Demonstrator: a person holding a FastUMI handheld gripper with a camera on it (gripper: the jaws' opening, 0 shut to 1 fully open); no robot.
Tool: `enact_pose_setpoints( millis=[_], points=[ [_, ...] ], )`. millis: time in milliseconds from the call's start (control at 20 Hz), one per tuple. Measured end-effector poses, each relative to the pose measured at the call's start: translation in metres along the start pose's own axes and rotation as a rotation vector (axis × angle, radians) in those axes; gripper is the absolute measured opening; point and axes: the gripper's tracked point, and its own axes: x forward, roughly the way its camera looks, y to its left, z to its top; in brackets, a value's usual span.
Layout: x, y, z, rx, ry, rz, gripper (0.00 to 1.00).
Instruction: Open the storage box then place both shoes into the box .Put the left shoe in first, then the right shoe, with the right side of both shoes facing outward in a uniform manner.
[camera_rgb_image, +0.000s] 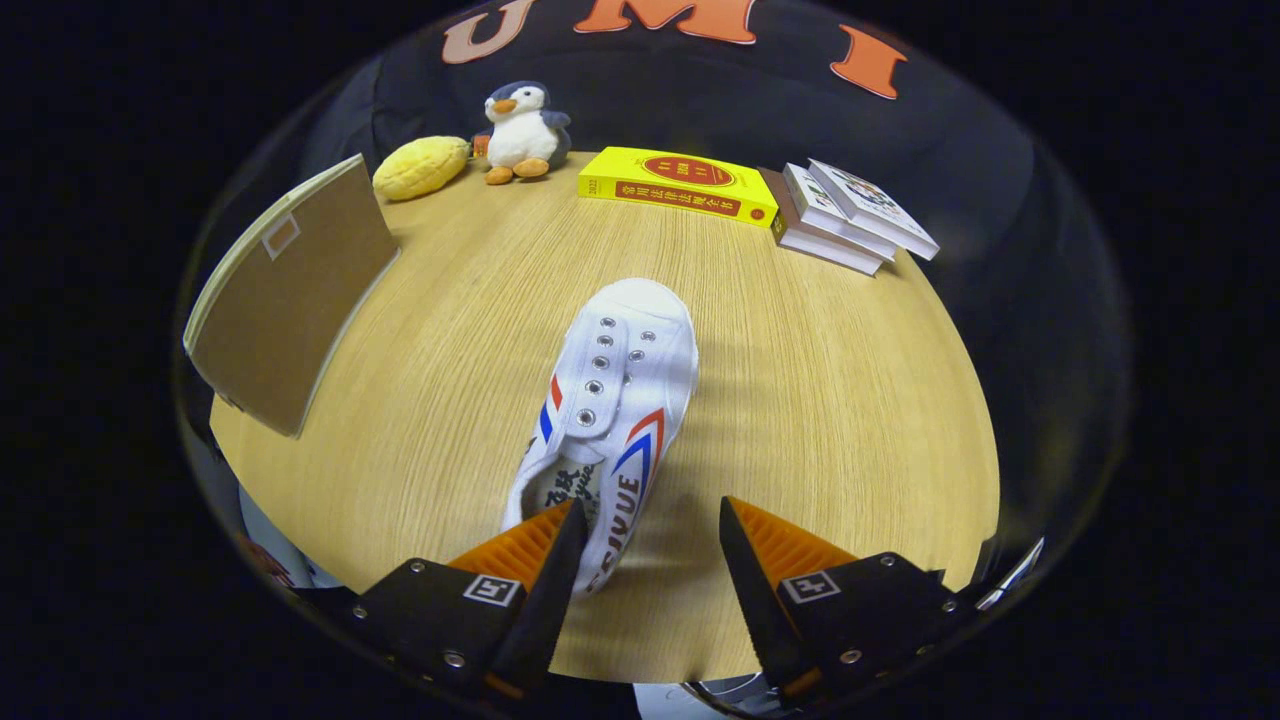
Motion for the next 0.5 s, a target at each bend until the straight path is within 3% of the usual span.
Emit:
enact_pose_setpoints(
  millis=[300, 500],
  points=[
    [0.012, -0.015, 0.01, -0.06, -0.028, -0.097, 0.68],
    [0.022, -0.011, 0.022, -0.037, -0.092, -0.058, 0.58]
  ],
)
